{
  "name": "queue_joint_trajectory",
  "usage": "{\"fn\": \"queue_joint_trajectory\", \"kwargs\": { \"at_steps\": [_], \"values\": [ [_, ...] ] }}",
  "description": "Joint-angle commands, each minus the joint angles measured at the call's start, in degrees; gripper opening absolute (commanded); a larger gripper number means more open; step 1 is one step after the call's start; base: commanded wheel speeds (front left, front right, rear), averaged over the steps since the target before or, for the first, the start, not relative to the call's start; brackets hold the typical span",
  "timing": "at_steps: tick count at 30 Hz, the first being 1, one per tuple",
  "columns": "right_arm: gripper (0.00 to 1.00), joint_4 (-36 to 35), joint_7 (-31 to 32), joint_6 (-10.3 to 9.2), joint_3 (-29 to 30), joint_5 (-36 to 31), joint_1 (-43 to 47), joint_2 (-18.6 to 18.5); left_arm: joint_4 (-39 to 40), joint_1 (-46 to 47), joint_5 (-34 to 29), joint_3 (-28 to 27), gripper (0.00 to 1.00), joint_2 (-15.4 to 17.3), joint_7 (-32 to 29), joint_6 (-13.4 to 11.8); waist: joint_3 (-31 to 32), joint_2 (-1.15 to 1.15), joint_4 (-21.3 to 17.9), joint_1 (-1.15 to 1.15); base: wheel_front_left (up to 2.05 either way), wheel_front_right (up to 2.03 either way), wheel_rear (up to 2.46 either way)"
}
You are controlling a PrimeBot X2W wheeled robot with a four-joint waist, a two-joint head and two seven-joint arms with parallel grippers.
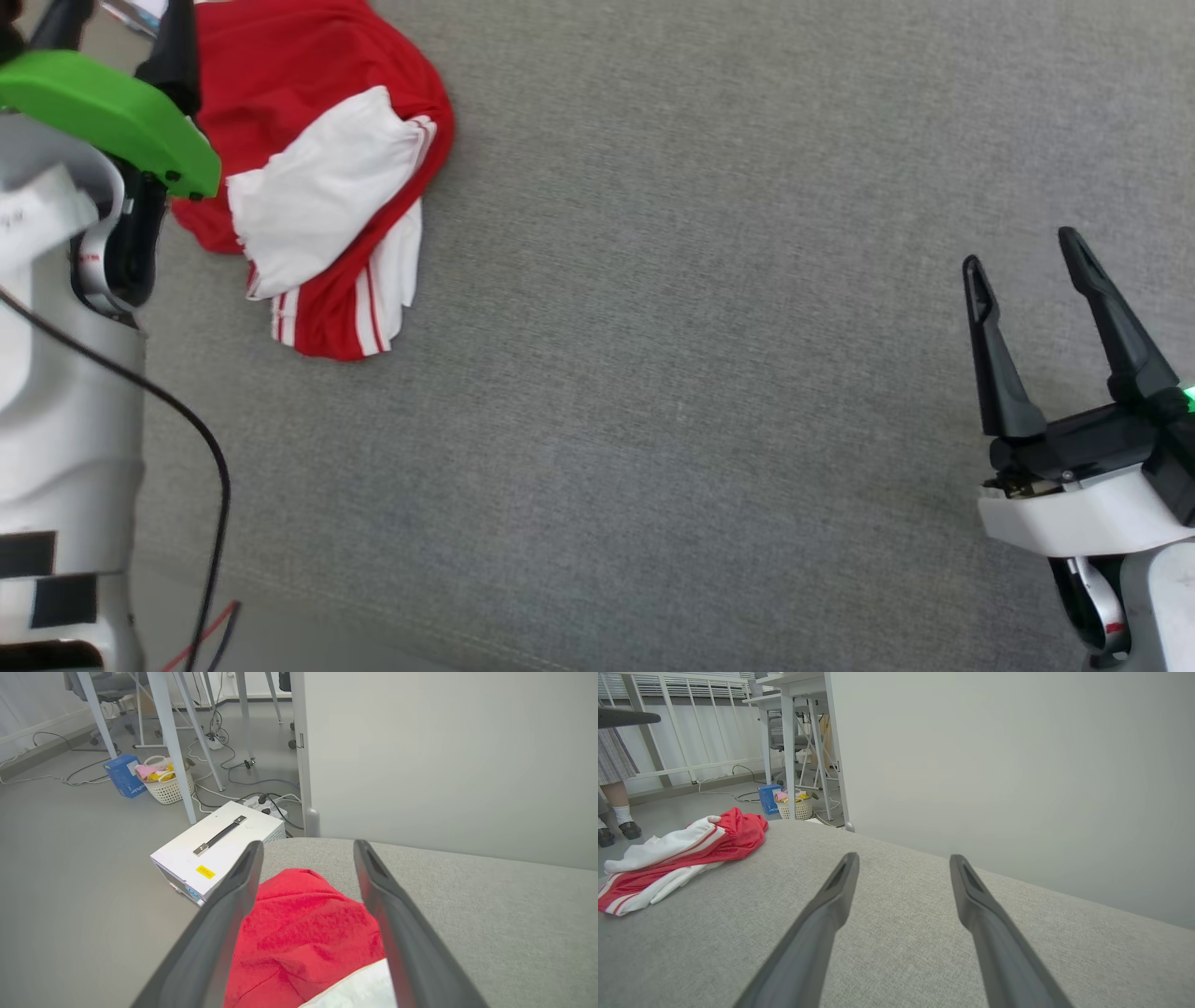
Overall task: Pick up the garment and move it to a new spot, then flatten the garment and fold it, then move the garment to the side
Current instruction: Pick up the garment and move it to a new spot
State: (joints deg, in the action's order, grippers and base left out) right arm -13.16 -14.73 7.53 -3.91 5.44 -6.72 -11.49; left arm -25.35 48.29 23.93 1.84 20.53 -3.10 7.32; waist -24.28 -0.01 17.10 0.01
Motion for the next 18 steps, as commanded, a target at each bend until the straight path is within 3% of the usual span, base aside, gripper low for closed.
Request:
{"fn": "queue_joint_trajectory", "kwargs": {
  "at_steps": [1,5,6,8,13,18],
  "values": [
    [1.0,-0.48,-0.27,-0.04,0.41,-0.23,-1.02,-0.21,-0.83,1.75,1.93,2.44,1.0,2.15,-3.89,0.14,-2.43,0.01,-2.38,-0.01,0.0,0.0,0.0],
    [1.0,-0.83,-0.27,-0.04,0.88,-0.14,-1.11,-0.57,-1.56,4.56,8.16,10.86,1.0,7.24,-17.51,0.15,-3.86,0.01,-3.45,-0.01,0.0,0.0,0.0],
    [1.0,-0.98,-0.27,-0.04,1.04,-0.09,-1.37,-0.8,-0.54,5.37,13.11,17.12,1.0,11.0,-28.29,0.15,-4.83,0.01,-4.25,-0.01,0.0,0.0,0.0],
    [1.0,-1.09,-0.27,-0.04,1.11,-0.03,-1.56,-0.91,0.5,5.38,16.09,20.49,1.0,13.38,-34.58,0.16,-5.45,0.01,-4.77,-0.01,0.0,0.0,0.0],
    [1.0,-1.27,-0.27,-0.04,1.57,0.08,-2.1,-1.07,2.16,4.77,20.66,26.38,1.0,17.46,-42.45,0.16,-7.3,0.01,-5.84,-0.01,0.0,0.0,0.0],
    [1.0,-0.91,-0.27,-0.04,1.55,0.22,-2.81,-1.0,-2.46,3.41,22.63,28.88,1.0,16.67,-43.97,0.16,-8.72,0.01,-6.71,-0.01,0.0,0.0,0.0]
  ]
}}
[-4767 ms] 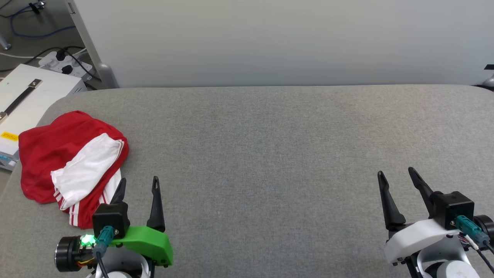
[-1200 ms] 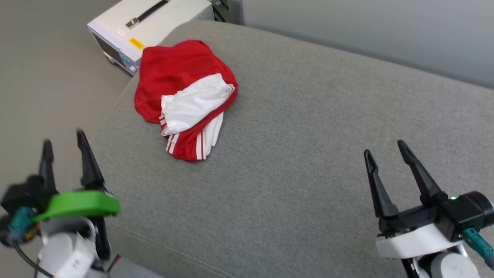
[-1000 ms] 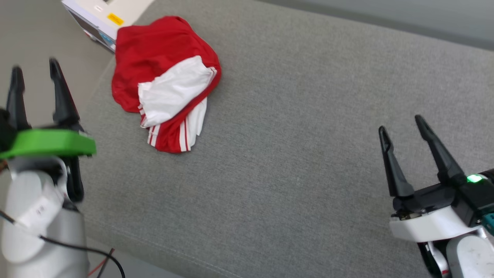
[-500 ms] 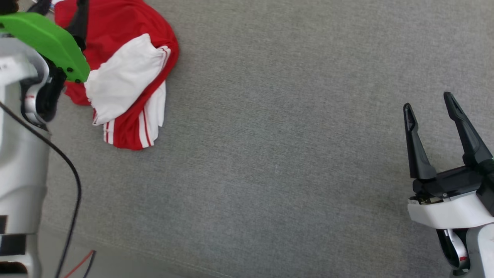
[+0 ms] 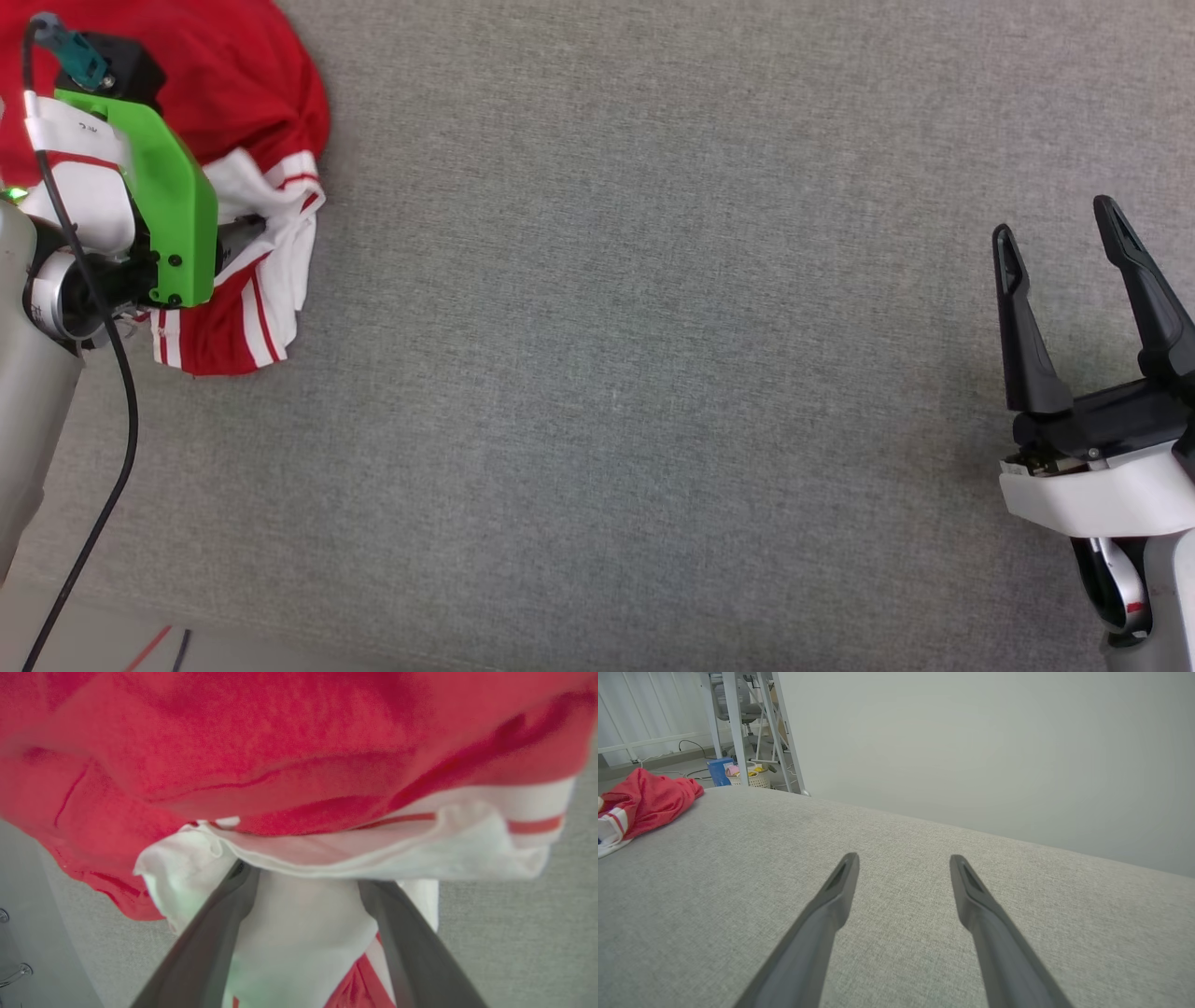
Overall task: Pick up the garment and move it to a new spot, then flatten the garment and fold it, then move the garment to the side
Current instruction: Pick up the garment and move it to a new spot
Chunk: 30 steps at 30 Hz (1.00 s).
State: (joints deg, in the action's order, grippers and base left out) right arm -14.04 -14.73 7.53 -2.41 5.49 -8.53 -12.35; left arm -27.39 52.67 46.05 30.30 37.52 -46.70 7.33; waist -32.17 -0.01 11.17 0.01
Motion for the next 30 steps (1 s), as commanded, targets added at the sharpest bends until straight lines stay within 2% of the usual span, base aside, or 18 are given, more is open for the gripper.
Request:
{"fn": "queue_joint_trajectory", "kwargs": {
  "at_steps": [1,6,7,8,15,21,26,30],
  "values": [
    [1.0,0.13,-0.27,-0.04,-0.01,0.19,-1.1,-0.12,-1.97,-1.36,0.71,1.15,1.0,-1.0,-0.61,0.15,-0.97,0.01,-0.86,-0.01,0.0,0.0,0.0],
    [1.0,1.19,-0.27,-0.04,-0.33,0.38,-1.06,0.2,-7.02,-2.4,0.68,4.81,1.0,-3.0,0.52,0.15,-0.45,0.01,-1.28,-0.01,0.0,0.0,0.0],
    [1.0,1.43,-0.27,-0.04,-0.32,0.46,-0.91,0.32,-7.26,-2.28,0.46,5.7,0.6,-2.88,1.29,0.15,-0.03,0.01,-1.26,-0.01,0.0,0.0,0.0],
    [1.0,1.58,-0.27,-0.04,-0.3,0.54,-0.78,0.44,-7.21,-2.05,0.29,6.26,0.01,-2.66,2.33,0.15,0.38,0.01,-1.23,-0.01,0.0,0.0,0.0],
    [1.0,2.4,-0.27,-0.04,-0.1,1.26,0.37,2.0,-3.14,1.32,1.39,7.49,0.0,0.06,11.88,0.15,5.59,0.01,-0.49,-0.01,0.0,0.0,0.0],
    [1.0,3.38,-0.27,-0.04,-0.58,1.83,1.23,3.97,4.82,4.13,1.23,10.54,0.0,1.46,15.91,0.15,10.72,0.01,-0.79,-0.01,0.0,0.0,0.0],
    [1.0,3.6,-0.27,-0.04,-1.25,2.08,1.31,5.43,10.69,5.71,-0.14,13.82,0.0,0.67,17.14,0.15,13.51,0.01,-3.24,-0.01,0.0,0.0,0.0],
    [1.0,3.63,-0.27,-0.04,-1.12,2.28,1.38,6.3,14.82,7.06,-1.65,16.89,0.0,-1.7,17.31,0.15,14.32,0.01,-6.41,-0.01,0.0,0.0,0.0]
  ]
}}
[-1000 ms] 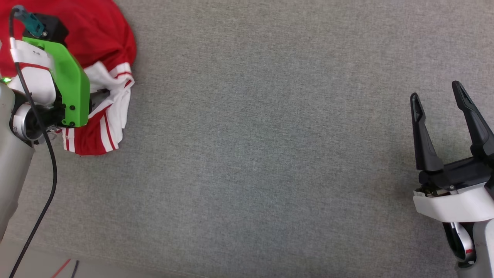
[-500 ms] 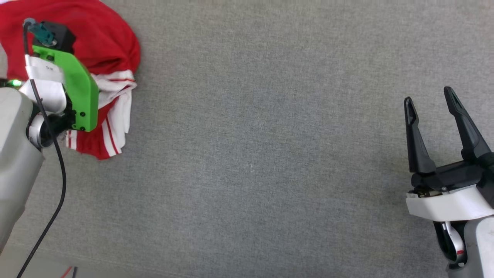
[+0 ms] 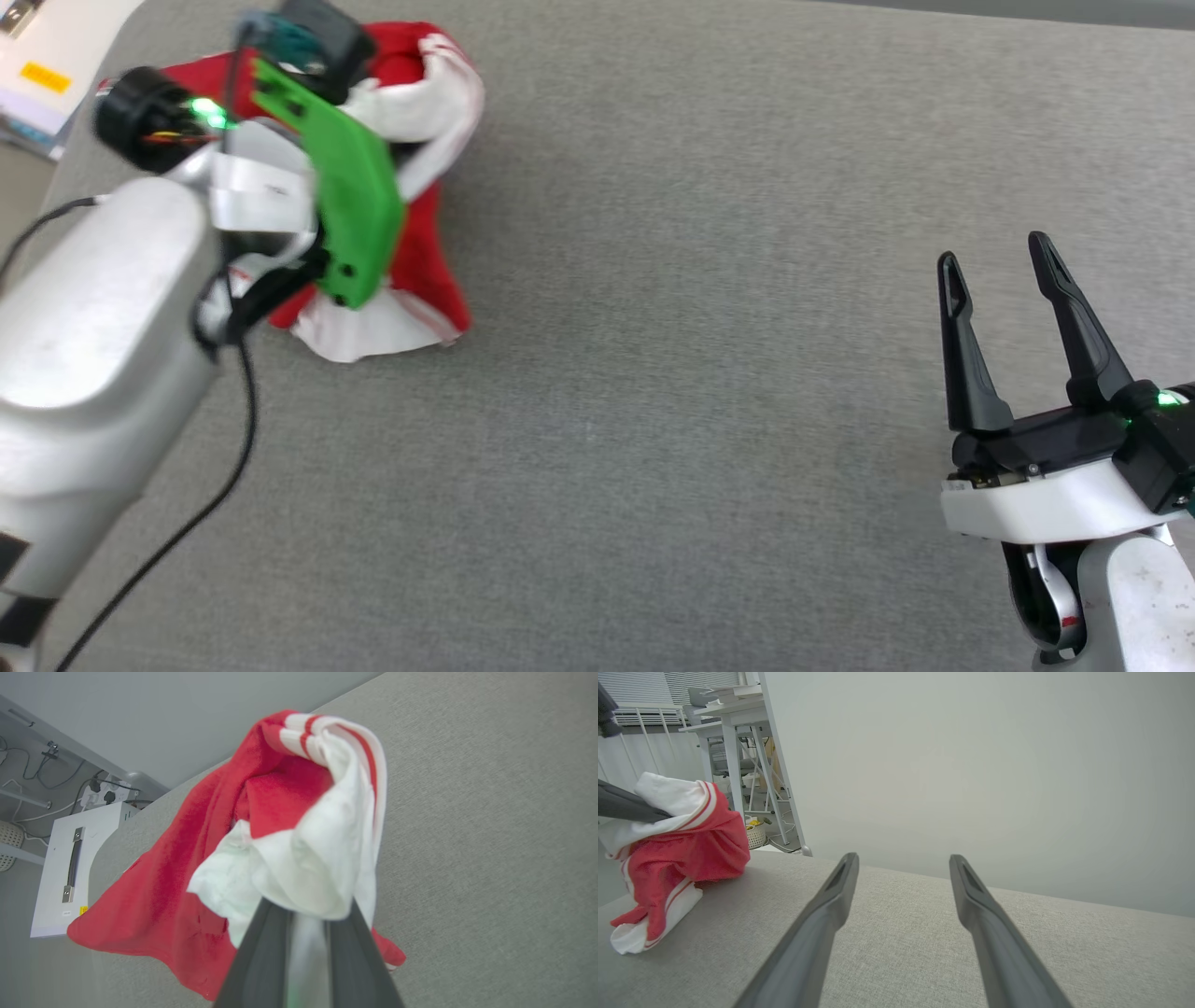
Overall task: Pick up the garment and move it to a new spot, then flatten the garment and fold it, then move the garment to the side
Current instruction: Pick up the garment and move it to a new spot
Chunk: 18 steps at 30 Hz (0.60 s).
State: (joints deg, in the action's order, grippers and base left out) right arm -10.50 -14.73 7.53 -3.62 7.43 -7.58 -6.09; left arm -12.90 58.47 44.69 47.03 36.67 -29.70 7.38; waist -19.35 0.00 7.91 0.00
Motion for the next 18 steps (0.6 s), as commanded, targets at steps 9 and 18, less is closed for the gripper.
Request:
{"fn": "queue_joint_trajectory", "kwargs": {
  "at_steps": [9,18],
  "values": [
    [1.0,-0.05,-0.27,-0.04,0.7,0.56,1.33,1.7,1.43,4.46,-1.87,9.34,0.0,-12.67,2.83,0.11,0.76,0.0,-10.87,0.0,0.0,0.0,0.0],
    [1.0,-0.45,-0.27,-0.04,2.89,0.56,1.39,2.44,-8.11,4.94,-1.82,22.96,0.0,-25.34,8.23,0.11,-2.75,0.0,-14.61,0.0,0.0,0.0,0.0]
  ]
}}
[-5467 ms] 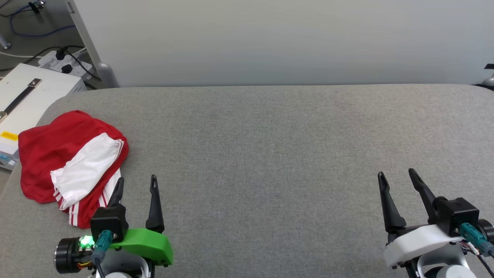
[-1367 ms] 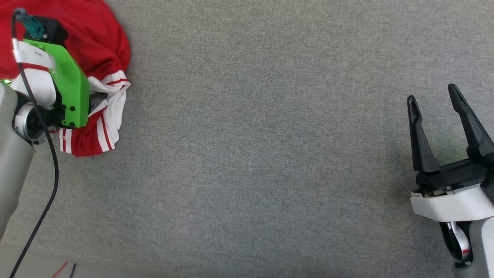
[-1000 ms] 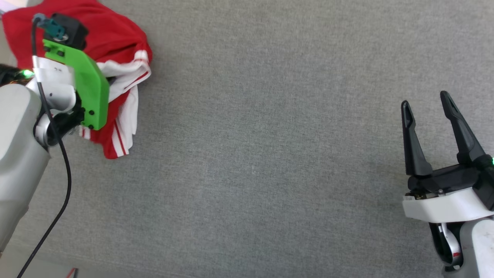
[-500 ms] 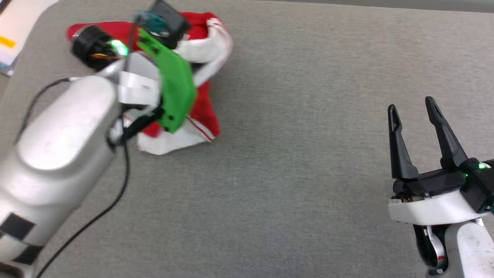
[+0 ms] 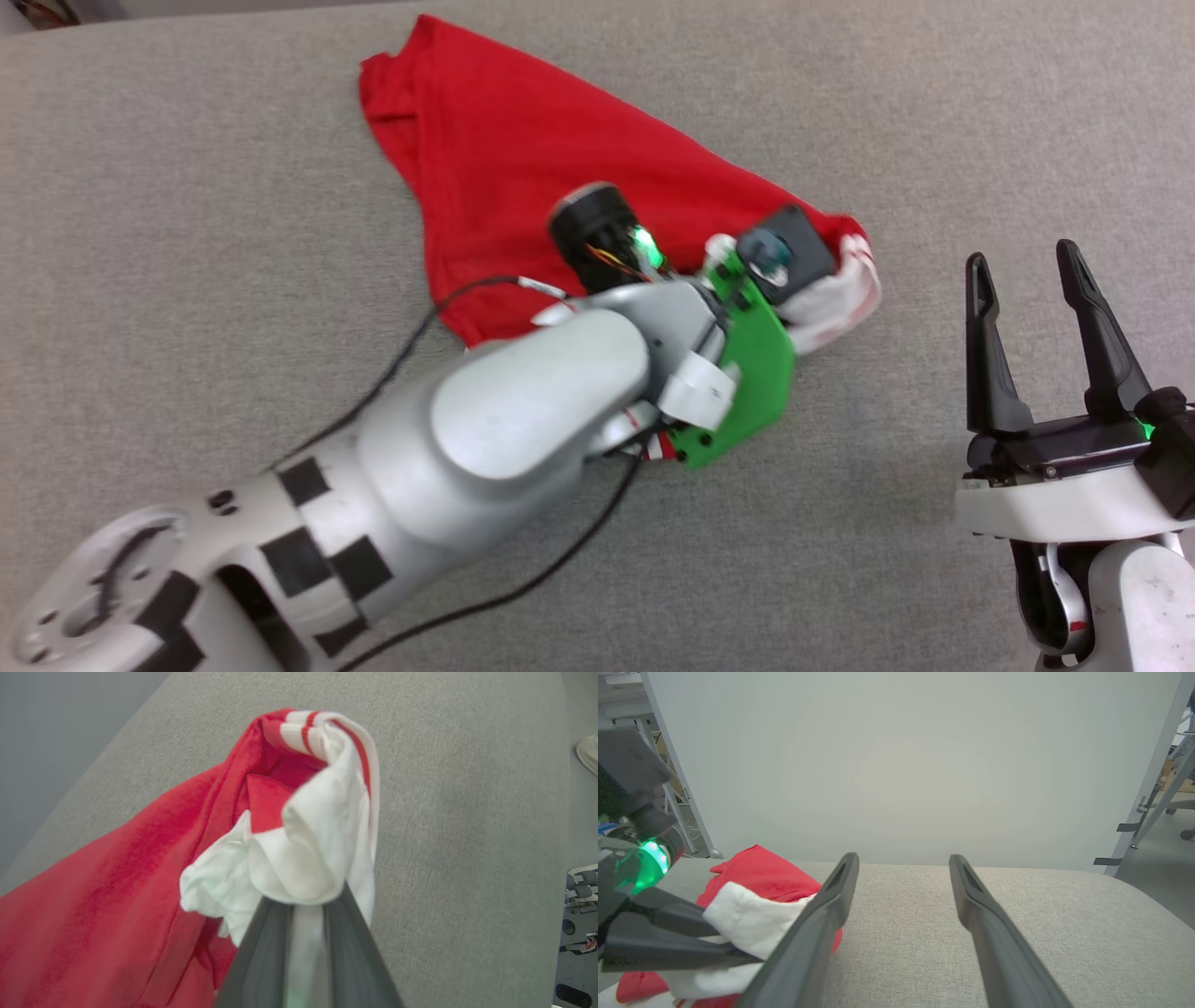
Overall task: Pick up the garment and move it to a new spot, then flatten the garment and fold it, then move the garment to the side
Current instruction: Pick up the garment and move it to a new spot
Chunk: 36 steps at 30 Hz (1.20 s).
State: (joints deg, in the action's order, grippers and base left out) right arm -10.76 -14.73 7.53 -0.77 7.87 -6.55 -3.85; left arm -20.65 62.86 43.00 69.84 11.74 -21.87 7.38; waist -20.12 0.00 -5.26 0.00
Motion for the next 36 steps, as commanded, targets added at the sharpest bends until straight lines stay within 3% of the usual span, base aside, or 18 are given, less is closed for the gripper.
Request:
{"fn": "queue_joint_trajectory", "kwargs": {
  "at_steps": [1,6,12,13,14,23,29,36],
  "values": [
    [1.0,-0.24,-0.27,-0.04,0.17,0.14,0.21,0.24,-1.32,0.4,0.01,1.0,0.0,-1.4,0.65,0.11,-2.44,0.0,-1.57,0.0,0.0,0.0,0.0],
    [1.0,-0.36,-0.27,-0.04,0.24,0.06,-0.71,0.41,-5.9,-2.11,0.22,3.31,0.0,-5.62,1.16,0.11,-4.6,0.0,-1.61,0.0,0.0,0.0,0.0],
    [1.0,0.18,-0.27,-0.04,0.22,-0.22,-1.38,0.44,-6.75,-7.14,-2.82,3.49,0.0,-7.26,-0.75,0.11,-5.22,0.0,-0.65,0.0,0.0,0.0,0.0],
    [1.0,0.34,-0.27,-0.04,0.18,-0.31,-1.29,0.35,-7.16,-6.97,-3.09,3.5,0.14,-7.34,0.48,0.11,-4.85,0.0,-0.28,0.0,0.0,0.0,0.0],
    [1.0,0.54,-0.27,-0.04,0.12,-0.41,-1.13,0.27,-7.72,-6.56,-3.26,3.5,1.0,-7.44,2.54,0.11,-4.3,0.0,0.12,0.0,0.0,0.0,0.0],
    [1.0,1.41,-0.27,-0.04,0.37,-0.56,1.43,-0.34,-11.59,-5.32,-0.39,-1.25,1.0,-7.93,23.02,-0.64,3.5,0.0,3.76,0.0,0.0,0.0,0.0],
    [1.0,1.73,-0.27,-0.04,-0.3,-0.89,3.41,-0.79,-11.97,-8.79,-0.13,-6.54,1.0,-4.42,32.97,-6.44,7.8,0.0,5.67,0.0,0.0,0.0,0.0],
    [1.0,2.42,-0.27,-0.04,-0.89,-1.2,5.58,-1.01,-10.04,-16.07,0.11,-13.39,1.0,2.19,36.64,-12.89,11.36,0.0,6.74,0.0,0.0,0.0,0.0]
  ]
}}
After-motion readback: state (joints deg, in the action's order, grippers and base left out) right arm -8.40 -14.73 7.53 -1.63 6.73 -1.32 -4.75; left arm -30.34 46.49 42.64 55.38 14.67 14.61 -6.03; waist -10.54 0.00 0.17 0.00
